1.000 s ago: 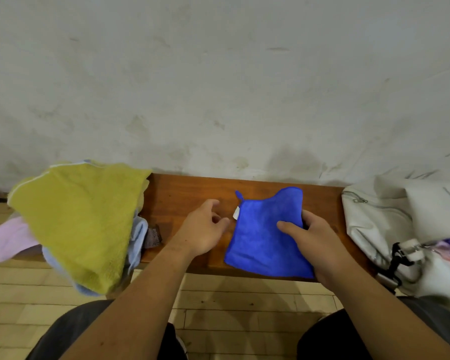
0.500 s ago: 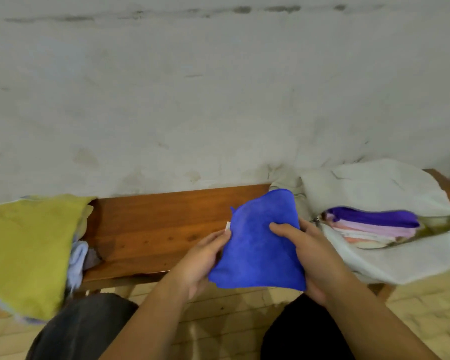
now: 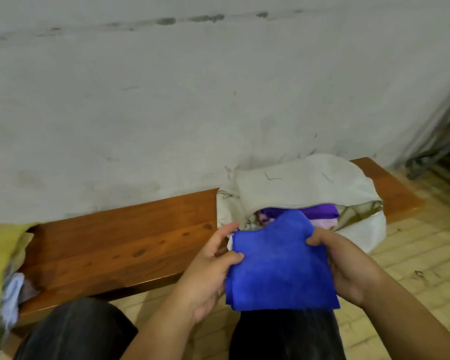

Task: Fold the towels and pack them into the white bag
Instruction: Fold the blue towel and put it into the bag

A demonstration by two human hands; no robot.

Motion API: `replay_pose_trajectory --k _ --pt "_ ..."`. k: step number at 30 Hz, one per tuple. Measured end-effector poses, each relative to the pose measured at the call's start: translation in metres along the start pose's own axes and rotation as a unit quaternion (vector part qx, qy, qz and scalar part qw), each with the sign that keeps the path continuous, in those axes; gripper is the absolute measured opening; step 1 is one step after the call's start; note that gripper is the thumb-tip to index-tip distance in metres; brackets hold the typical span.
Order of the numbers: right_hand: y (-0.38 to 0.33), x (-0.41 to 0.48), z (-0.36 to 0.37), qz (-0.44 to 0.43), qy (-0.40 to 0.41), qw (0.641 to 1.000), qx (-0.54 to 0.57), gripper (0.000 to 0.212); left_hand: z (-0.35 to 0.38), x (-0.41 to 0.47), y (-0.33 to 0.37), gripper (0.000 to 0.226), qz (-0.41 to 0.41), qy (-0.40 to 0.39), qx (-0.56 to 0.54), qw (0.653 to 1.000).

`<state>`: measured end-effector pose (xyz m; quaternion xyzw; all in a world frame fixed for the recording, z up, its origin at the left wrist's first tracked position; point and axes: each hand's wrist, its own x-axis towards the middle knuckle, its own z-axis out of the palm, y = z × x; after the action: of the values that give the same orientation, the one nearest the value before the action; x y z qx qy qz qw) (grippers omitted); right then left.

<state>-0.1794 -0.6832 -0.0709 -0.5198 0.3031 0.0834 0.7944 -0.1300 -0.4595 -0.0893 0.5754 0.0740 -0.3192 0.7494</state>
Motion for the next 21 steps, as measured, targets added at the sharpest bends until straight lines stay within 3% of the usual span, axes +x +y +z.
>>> replay_pose_trajectory --k 6,11,16,21 --pt "-0.032 0.012 -0.015 0.041 -0.048 0.998 0.004 0.026 0.026 0.008 0.008 0.054 -0.032 -0.011 0.000 0.999" --pt "-0.039 0.027 -0.019 0.082 -0.031 0.996 0.013 0.023 0.040 0.014 0.015 0.052 -0.046 -0.007 0.017 0.999" --pt "-0.041 0.031 -0.025 0.097 -0.012 0.995 0.029 0.045 0.046 0.022 0.015 0.053 -0.092 0.003 0.022 0.995" --pt "-0.045 0.032 -0.022 0.084 0.005 0.994 0.064 0.030 0.055 0.031 0.014 0.054 -0.110 -0.012 0.028 0.993"
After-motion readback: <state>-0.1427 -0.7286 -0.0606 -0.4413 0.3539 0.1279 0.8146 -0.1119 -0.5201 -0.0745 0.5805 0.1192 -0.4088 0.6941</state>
